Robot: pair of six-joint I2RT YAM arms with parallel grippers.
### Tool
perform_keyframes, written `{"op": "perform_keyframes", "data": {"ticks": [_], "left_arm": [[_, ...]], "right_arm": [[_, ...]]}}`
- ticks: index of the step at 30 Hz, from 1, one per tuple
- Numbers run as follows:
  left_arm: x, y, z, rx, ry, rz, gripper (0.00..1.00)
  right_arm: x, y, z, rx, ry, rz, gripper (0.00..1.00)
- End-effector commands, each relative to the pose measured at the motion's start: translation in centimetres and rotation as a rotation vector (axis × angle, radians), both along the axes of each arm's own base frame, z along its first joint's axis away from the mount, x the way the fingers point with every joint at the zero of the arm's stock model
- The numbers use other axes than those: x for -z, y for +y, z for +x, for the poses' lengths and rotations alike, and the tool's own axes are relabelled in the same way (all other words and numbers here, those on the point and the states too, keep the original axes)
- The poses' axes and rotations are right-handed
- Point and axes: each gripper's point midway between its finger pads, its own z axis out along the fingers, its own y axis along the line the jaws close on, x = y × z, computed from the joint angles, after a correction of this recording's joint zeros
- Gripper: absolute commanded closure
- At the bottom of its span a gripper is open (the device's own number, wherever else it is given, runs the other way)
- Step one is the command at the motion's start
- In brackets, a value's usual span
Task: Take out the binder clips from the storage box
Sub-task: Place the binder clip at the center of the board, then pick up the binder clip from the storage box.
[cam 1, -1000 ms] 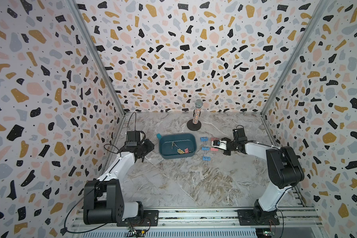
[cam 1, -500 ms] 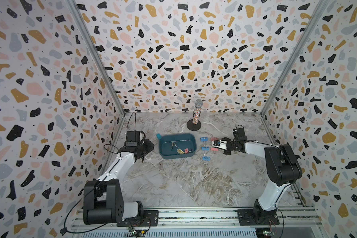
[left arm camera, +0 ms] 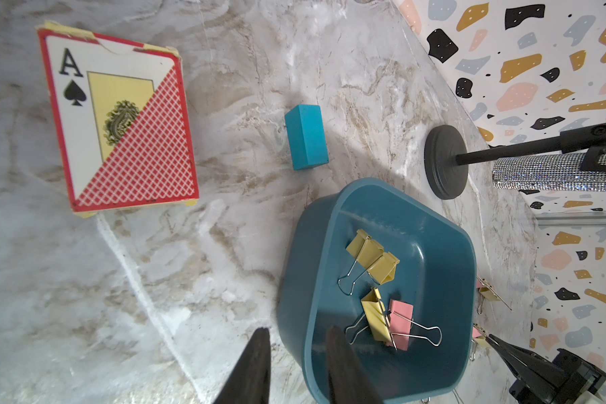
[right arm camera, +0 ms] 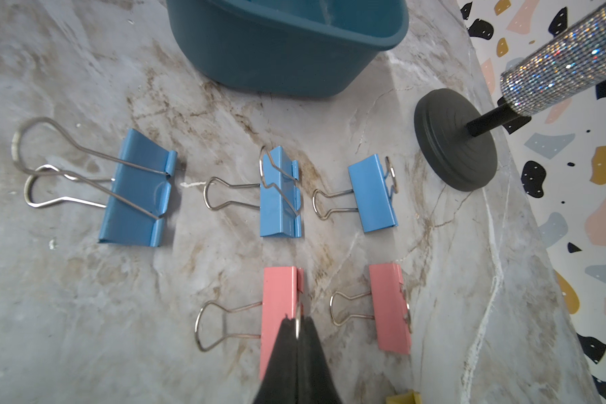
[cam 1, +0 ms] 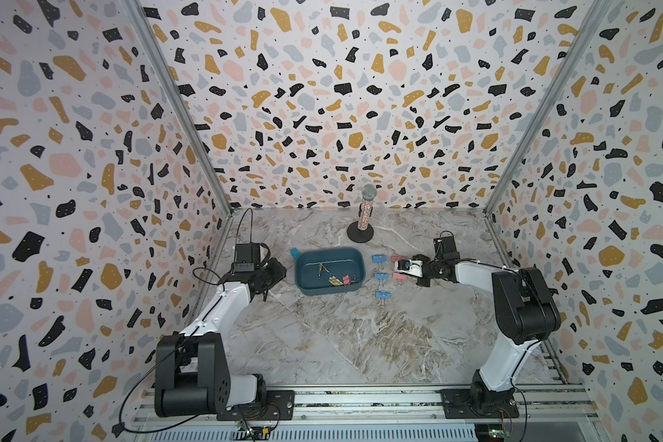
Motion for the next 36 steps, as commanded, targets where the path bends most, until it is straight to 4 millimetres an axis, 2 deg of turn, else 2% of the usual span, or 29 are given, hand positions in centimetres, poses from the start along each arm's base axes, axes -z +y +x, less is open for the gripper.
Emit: {"op": "perform_keyframes", "data": {"ticks": [1, 17, 36], "left_arm": [[-0.6, 0.0, 0.4, 0.003, -0.035, 0.005, 0.69], [-0.7, 0.0, 0.4, 0.003, -0.038, 0.006, 0.69], [-0.8, 0.0, 0.4, 0.003, -0.04, 0.01, 0.69]], "right_arm": [[-0.1, 0.0, -0.5, -0.013, 0.036, 0.001, 1.0], [0.4, 0.0, -0.6, -0.01, 0.059, -0.001, 0.8], [-2.2, 0.1, -0.3, 0.007, 0.02, 0.024, 0.66]]}}
